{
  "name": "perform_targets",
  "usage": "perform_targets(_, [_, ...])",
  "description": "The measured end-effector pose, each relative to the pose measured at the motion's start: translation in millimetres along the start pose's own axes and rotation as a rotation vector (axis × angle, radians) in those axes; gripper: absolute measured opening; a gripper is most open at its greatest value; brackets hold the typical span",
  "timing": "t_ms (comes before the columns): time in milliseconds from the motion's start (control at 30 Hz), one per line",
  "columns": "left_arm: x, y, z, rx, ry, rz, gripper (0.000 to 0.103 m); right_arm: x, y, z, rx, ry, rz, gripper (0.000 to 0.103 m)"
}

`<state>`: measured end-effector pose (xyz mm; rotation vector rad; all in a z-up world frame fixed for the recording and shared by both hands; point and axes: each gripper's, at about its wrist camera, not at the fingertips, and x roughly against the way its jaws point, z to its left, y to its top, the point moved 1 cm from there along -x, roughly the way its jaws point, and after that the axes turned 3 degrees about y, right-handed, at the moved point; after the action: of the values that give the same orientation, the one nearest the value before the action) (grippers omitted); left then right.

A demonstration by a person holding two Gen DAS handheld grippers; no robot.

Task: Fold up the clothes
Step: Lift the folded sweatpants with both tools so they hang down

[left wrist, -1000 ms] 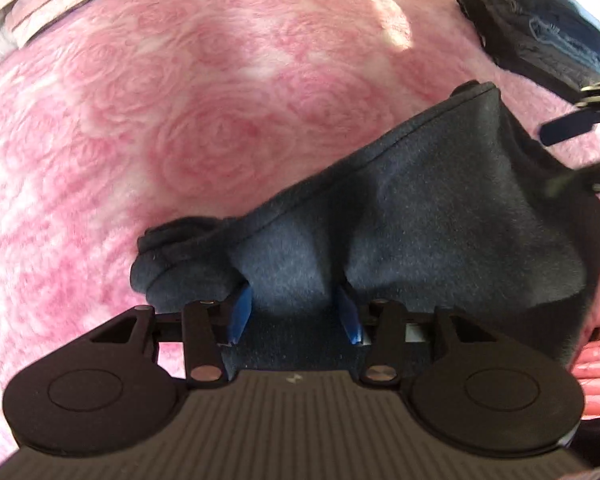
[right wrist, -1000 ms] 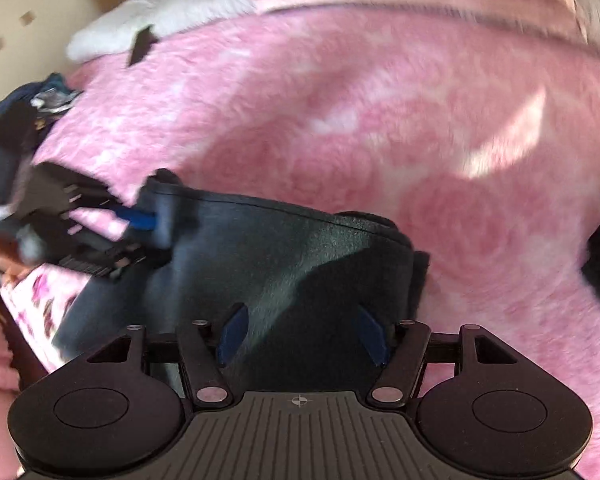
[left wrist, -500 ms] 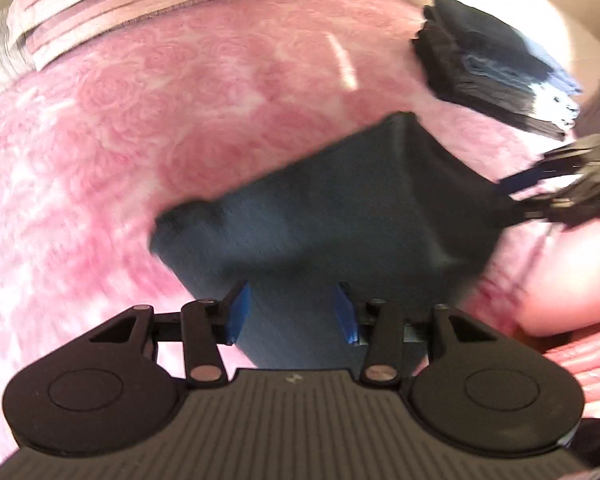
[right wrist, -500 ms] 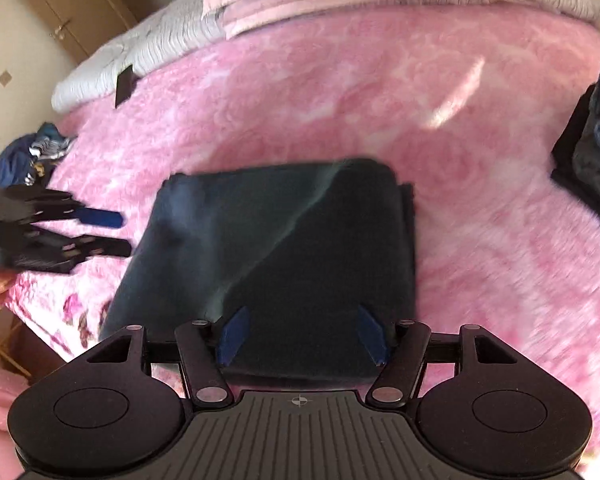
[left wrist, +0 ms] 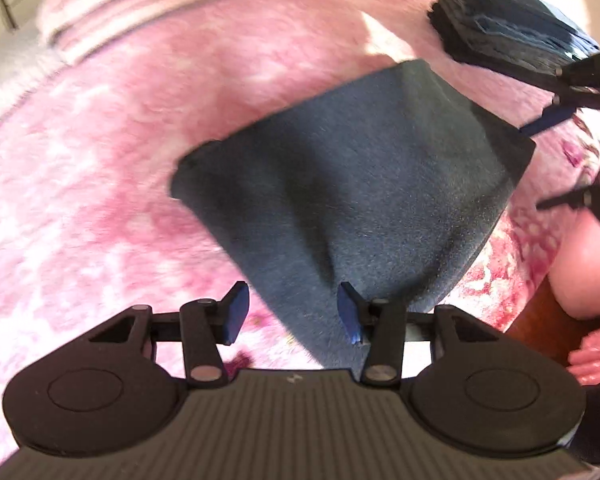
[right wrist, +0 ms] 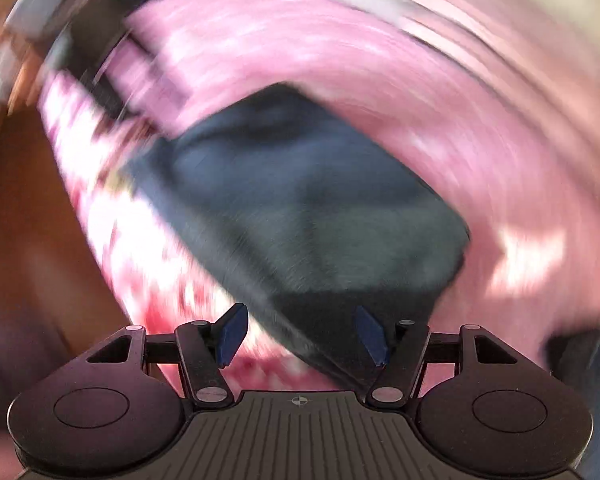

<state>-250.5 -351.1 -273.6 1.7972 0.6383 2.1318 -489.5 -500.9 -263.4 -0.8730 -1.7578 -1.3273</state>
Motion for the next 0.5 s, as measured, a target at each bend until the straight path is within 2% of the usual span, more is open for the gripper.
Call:
perform_targets(133, [25.4,-11.4,-30.2,-0.06,0.11,-0.059,0.067,-22.3,-17.7,31.1,0.328,-0.06,-0.01,0.063])
perform_targets(300, [17.4,-31.2,-86.0,-0.287,0.192,-0.086,0.07,-72.8,-42.4,43.1,0.608,-0.202,-0.02,0.066])
perform_targets(333, [13.6,-34.5,-96.4,-0.332,0.204,-0.088,0.071,-76.8,-46.6,43.5,0.635,-0.218,-0.045,0.071])
perform_targets(400, [3.1,-37.7,-113.5,-0.423,0.236,-0.098,0.074,-79.8,-49.9,37.4,0.633,-0.226,-0.079,0.071])
perform_targets(433, [-2.1,-39.3,-122.0,-0.469,0.253,-0.103,0.076,-77.9,-46.9,30.7,0.597,-0.22,-0.082,0.063])
perform_targets(467, [-7.3,-40.9,-130.6,-0.515,0.269,-0.108,0.077,-75.0,-42.0,23.1,0.558,-0.208,-0.076,0.044])
perform_targets(500, [-12.5,-42.5,-139.2,-0.56,0.285,-0.113,0.077,-71.1,-36.3,15.8,0.521,-0.193,-0.072,0.043])
